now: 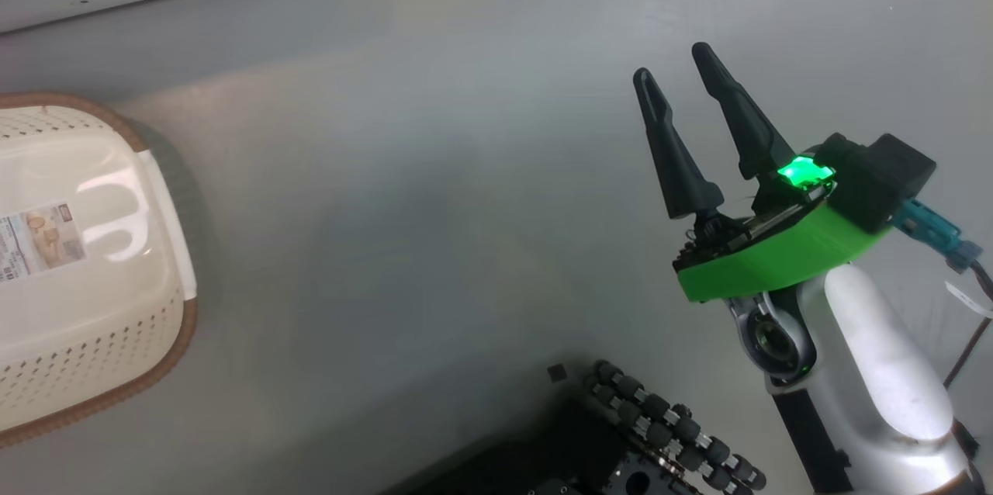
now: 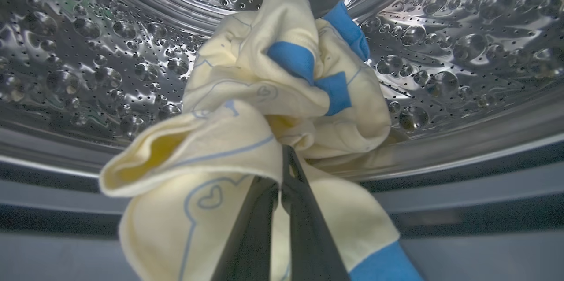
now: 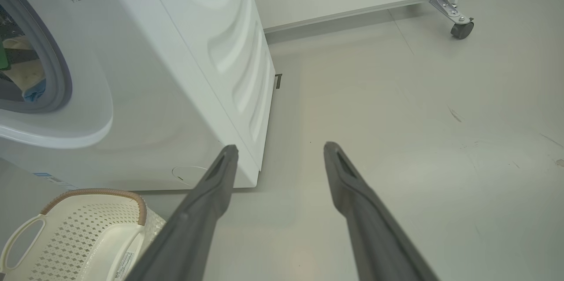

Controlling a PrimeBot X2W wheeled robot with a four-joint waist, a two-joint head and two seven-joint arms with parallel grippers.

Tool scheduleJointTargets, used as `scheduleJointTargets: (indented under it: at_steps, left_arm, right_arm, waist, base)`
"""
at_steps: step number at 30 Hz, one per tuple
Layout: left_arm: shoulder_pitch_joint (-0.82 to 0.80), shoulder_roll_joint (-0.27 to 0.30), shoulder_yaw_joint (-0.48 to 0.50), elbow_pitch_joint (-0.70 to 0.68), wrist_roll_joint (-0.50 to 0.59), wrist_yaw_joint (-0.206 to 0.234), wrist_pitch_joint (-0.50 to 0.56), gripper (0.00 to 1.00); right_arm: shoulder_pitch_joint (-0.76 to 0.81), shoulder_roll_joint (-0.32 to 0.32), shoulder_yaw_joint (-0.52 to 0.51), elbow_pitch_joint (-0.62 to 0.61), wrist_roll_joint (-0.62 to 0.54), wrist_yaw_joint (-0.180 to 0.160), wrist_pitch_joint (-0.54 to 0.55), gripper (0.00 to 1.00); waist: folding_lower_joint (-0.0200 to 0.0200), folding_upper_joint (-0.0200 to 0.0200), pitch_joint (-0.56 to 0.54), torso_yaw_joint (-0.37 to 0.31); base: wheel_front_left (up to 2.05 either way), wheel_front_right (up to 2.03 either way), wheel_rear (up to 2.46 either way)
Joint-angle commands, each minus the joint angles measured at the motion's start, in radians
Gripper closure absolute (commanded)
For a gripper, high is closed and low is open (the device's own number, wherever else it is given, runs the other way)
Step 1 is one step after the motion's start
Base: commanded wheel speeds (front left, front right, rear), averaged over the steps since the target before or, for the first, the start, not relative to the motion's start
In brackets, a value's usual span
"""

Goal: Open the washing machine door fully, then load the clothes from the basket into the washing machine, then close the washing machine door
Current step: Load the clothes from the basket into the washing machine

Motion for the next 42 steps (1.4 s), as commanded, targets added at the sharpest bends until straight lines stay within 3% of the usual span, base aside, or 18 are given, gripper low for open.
scheduleJointTargets:
  at_steps: [1, 13, 22, 26, 27, 28, 29, 42]
  left_arm:
    - [-0.047, 0.064, 0.037, -0.014, 0.013, -0.009, -0.002, 1.00]
    - [-0.290, -0.001, 0.029, 0.075, 0.036, -0.088, -0.227, 1.00]
    - [-0.370, -0.041, 0.045, 0.122, 0.062, -0.056, -0.413, 1.00]
    - [-0.382, -0.063, 0.052, 0.173, 0.039, -0.039, -0.383, 1.00]
    - [-0.382, -0.067, 0.054, 0.186, 0.034, -0.031, -0.369, 0.83]
    - [-0.381, -0.070, 0.055, 0.195, 0.029, -0.027, -0.361, 0.59]
    - [-0.380, -0.073, 0.056, 0.201, 0.025, -0.025, -0.358, 0.00]
    - [-0.357, -0.109, 0.063, 0.253, -0.023, -0.032, -0.407, 0.00]
  right_arm:
    - [0.007, -0.006, 0.015, -0.029, 0.009, -0.003, -0.006, 0.00]
    - [-0.007, -0.006, 0.036, -0.035, 0.026, -0.003, -0.006, 0.00]
    - [-0.009, -0.006, 0.037, -0.033, 0.026, -0.003, -0.006, 0.00]
    - [-0.007, -0.006, 0.035, -0.030, 0.024, -0.003, -0.006, 0.00]
    - [-0.007, -0.006, 0.035, -0.029, 0.023, -0.003, -0.006, 0.00]
    - [-0.008, -0.006, 0.036, -0.028, 0.022, -0.003, -0.006, 0.00]
    - [-0.009, -0.006, 0.036, -0.028, 0.021, -0.003, -0.006, 0.00]
    - [-0.009, -0.006, 0.010, -0.027, -0.003, -0.003, -0.006, 0.00]
  waist:
    - [-0.0001, 0.0000, 0.020, -0.017]
    - [-0.0001, 0.0000, 0.082, -0.053]
    - [-0.0001, 0.0000, 0.102, -0.061]
    - [-0.0001, 0.0000, 0.102, -0.053]
    - [-0.0001, 0.0000, 0.102, -0.050]
    - [-0.0001, 0.0000, 0.102, -0.048]
    - [-0.0001, 0.0000, 0.101, -0.046]
    - [-0.0001, 0.0000, 0.074, -0.001]
  base:
    - [0.00, 0.00, 0.00]
    - [0.00, 0.00, 0.00]
    - [0.00, 0.00, 0.00]
    - [0.00, 0.00, 0.00]
    - [0.00, 0.00, 0.00]
    - [0.00, 0.00, 0.00]
    - [0.00, 0.00, 0.00]
    - [0.00, 0.00, 0.00]
